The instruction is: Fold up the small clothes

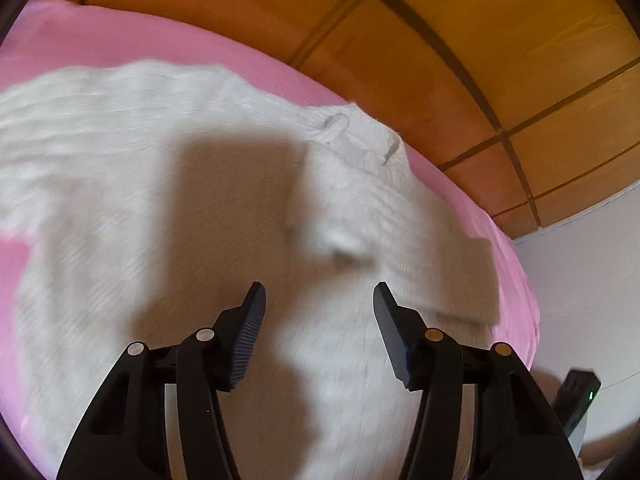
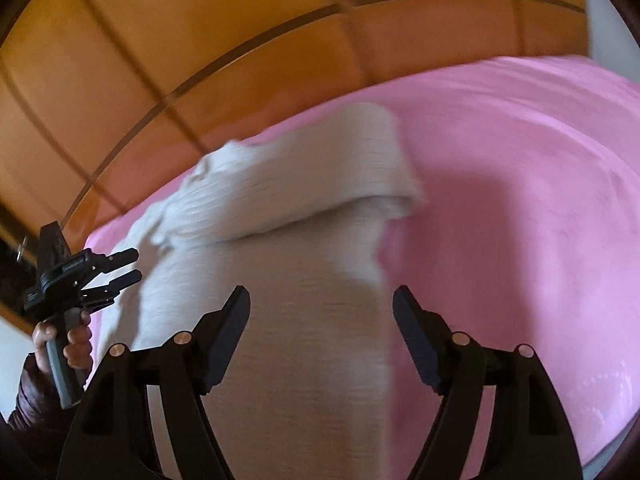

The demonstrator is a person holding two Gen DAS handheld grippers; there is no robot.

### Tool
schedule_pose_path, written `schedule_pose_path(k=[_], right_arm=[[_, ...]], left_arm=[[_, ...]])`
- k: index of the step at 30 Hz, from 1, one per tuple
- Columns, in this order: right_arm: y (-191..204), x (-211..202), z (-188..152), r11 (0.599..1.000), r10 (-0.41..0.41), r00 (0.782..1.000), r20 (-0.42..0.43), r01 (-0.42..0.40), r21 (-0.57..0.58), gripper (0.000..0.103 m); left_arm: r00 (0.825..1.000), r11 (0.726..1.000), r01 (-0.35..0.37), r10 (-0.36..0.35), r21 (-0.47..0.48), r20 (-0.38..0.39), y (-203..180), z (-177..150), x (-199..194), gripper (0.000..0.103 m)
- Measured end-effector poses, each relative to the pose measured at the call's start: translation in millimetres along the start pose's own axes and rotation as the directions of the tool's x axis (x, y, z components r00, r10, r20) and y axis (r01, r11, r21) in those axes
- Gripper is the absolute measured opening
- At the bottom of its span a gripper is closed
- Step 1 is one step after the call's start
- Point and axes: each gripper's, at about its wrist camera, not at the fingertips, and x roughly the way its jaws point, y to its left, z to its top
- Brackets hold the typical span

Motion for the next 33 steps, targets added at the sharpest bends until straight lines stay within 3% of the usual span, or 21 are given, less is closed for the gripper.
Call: schedule_pose_path(k=[4,5,6,7,11,14,20,25,27,32,33], right_arm=[[-19,3,7,0.997,-0.011,1.000,0.014,0.010,0.077,0.076],[-21,3,9,0.996,-0.008,1.000,0.014,0.007,0.092,0.076],[-23,6,12,0.994,0.004,1.000,0.016,-0.006,0.111,0.076],[-24,4,13,0.993,0.014,1.000,0.021,-0.016,0.117,0.076],[-13,2,24,0.993,0.039,0.997,0.069,-0.046,0.108,0.076],[-1,2,35,0.993,0.071,0.993,0.091,-0.080,0.093,0.076],[31,34,53,0.998,0.063,0.996,0.071,-0.064,0.019,0.073],[46,92,54,0.997,-0.065,0.997,-0.046,0.063,-0.042,0.059],[50,102,47,0.990,-0.111,0.994,-0.023,0.108,-0.093,0.060],[60,106,39,0.974,-0.166,0.986,0.025,0.167,-0.153,0.064],[62,107,37,0.970,-0.175,0.984,0.035,0.179,-0.167,0.065]], left_arm=[[1.000,1.000,-0.026,0.026,-0.003,-0.003,-9,15,26,0.052],[0.999,0.999,-0.035,0.035,-0.003,0.008,-11,19,29,0.041],[1.000,1.000,-0.028,0.028,0.013,0.003,-14,22,33,0.010],[1.000,0.999,-0.017,0.018,0.033,-0.007,-18,25,35,0.005],[0.992,0.998,0.041,-0.047,0.051,0.114,-26,37,-3,0.005],[0.981,0.998,0.037,-0.046,0.050,0.188,-20,43,-32,0.005],[0.986,0.997,-0.060,0.051,0.051,0.161,7,39,-27,0.005],[0.971,0.980,-0.191,0.180,0.059,0.154,23,29,-7,0.005],[0.961,0.967,-0.245,0.233,0.066,0.146,28,28,4,0.005],[0.945,0.956,-0.282,0.264,0.076,0.192,24,18,3,0.007],[0.940,0.954,-0.291,0.272,0.070,0.206,25,13,-1,0.017]])
